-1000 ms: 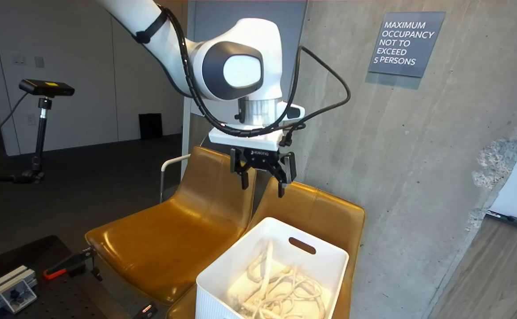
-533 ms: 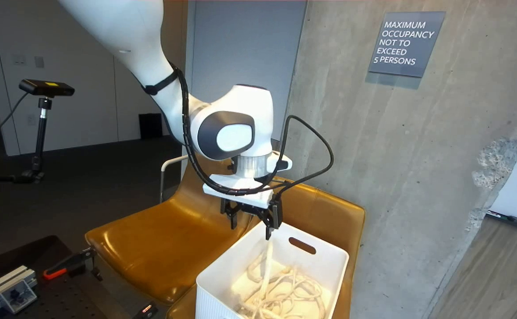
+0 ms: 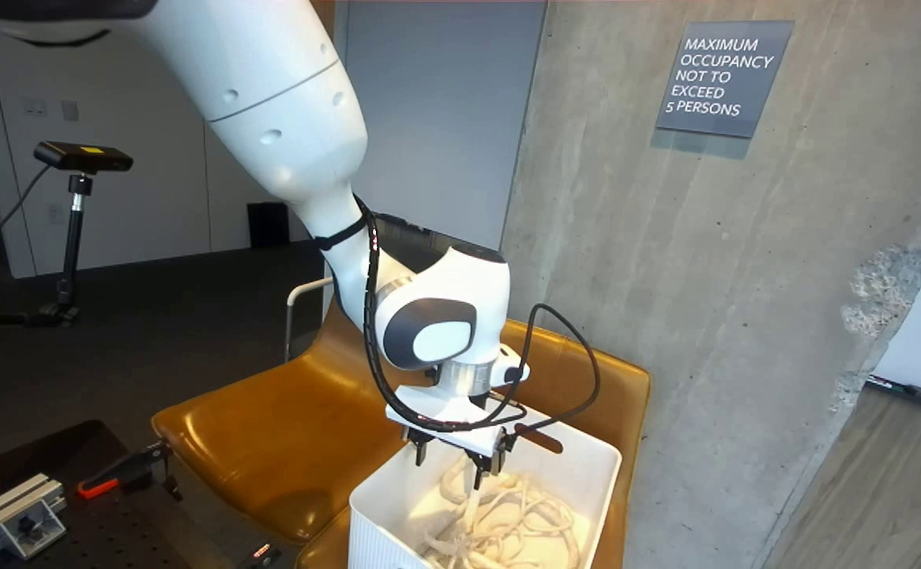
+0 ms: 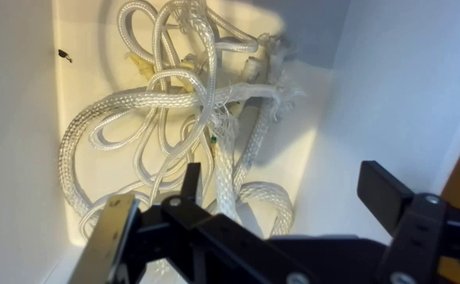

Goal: Put the pieces of rope into the white object, then take them out

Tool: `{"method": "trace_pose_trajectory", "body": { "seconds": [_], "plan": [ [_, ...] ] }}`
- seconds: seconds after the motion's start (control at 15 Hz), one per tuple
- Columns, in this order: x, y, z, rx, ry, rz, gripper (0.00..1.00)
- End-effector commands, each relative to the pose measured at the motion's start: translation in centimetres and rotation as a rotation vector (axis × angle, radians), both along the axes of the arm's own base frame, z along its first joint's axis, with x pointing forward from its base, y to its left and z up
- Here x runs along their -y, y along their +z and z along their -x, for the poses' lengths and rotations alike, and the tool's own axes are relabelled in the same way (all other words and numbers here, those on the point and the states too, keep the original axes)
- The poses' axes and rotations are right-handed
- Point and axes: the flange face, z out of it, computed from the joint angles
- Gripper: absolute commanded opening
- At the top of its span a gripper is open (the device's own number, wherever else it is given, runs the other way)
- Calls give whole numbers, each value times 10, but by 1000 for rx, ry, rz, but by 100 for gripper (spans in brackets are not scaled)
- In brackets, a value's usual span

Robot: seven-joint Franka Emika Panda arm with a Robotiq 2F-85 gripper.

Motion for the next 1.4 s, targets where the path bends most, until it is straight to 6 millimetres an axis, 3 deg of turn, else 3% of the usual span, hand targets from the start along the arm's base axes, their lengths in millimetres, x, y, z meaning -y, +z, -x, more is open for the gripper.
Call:
{"method": "trace_pose_trajectory", "body": {
  "seconds": [0.0,0.27,0.67,0.73,0.8,1.07,1.33],
  "plan": [
    [25,-26,-21,14,24,-21,100],
    [49,-57,-32,-1,42,-31,100],
    [55,-102,-42,-36,86,-47,100],
    [57,-111,-40,-50,90,-51,91],
    [59,-117,-39,-62,92,-58,74],
    [71,-130,-32,-105,105,-72,42],
    [86,-106,-39,-105,108,-80,14]
  ]
}}
